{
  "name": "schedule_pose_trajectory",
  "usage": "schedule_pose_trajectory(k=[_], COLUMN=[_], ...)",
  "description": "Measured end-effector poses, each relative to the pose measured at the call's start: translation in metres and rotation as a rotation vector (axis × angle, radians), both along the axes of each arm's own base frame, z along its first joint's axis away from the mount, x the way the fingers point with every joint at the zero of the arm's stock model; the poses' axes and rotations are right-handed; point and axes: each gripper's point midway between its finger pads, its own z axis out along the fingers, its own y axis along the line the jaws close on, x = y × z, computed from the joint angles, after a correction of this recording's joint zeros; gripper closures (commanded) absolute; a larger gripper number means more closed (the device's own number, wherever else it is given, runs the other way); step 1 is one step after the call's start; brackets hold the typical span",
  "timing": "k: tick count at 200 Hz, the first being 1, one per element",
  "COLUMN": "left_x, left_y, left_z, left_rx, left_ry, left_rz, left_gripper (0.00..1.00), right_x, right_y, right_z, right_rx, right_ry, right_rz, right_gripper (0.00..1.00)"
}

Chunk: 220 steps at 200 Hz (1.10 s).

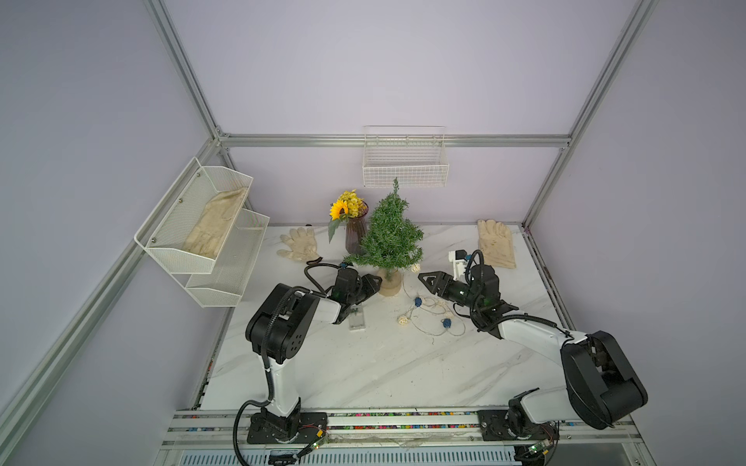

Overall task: Remove string lights from the small christmas tree
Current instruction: Adjust the Christmas tree at the center of the board.

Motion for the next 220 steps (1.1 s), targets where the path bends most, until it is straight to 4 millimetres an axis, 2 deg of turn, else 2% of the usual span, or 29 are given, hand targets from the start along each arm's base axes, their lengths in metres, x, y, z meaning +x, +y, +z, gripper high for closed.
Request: schedule_pose_trajectory(k=[21, 34, 53, 72, 95, 116, 135, 160, 188, 220], left_x=[0.0, 0.0, 0.001, 0.001, 0.002, 0.001, 0.001, 0.001, 0.002, 0.002], left_y=[0.0, -0.001, 0.0, -0.001, 0.0, -0.001, -0.001, -0.001, -0.001, -0.001], left_z=[0.0, 0.0, 0.0, 0.0, 0.0, 0.0, 0.0, 0.0, 0.001, 0.0], left_rx=[0.003, 0.007, 0.012, 0.016, 0.019, 0.015, 0.018, 0.02, 0.021, 0.021], left_ry=[0.004, 0.003, 0.001, -0.002, -0.004, -0.001, 0.0, 0.001, 0.003, 0.005], left_rz=[0.002, 0.005, 0.012, 0.02, 0.028, 0.029, 0.032, 0.032, 0.032, 0.032], left_gripper=[0.57, 0.57, 0.57, 0.57, 0.57, 0.57, 0.57, 0.58, 0.58, 0.58], right_x=[-0.007, -0.011, -0.013, -0.012, -0.009, -0.007, -0.004, -0.004, -0.004, 0.01], right_y=[0.02, 0.037, 0.057, 0.069, 0.079, 0.081, 0.08, 0.072, 0.062, 0.056], right_z=[0.005, 0.0, -0.022, -0.046, -0.061, -0.062, -0.051, -0.025, 0.012, 0.057], right_rx=[0.014, 0.015, -0.006, -0.037, -0.05, -0.047, -0.039, -0.053, -0.071, -0.103], right_ry=[-0.044, -0.062, -0.05, -0.022, -0.02, -0.027, -0.052, -0.102, -0.164, -0.239], right_rz=[0.059, 0.107, 0.157, 0.177, 0.183, 0.174, 0.151, 0.113, 0.068, 0.004], right_gripper=[0.39, 0.39, 0.41, 0.46, 0.63, 0.84, 1.0, 1.0, 1.0, 1.0])
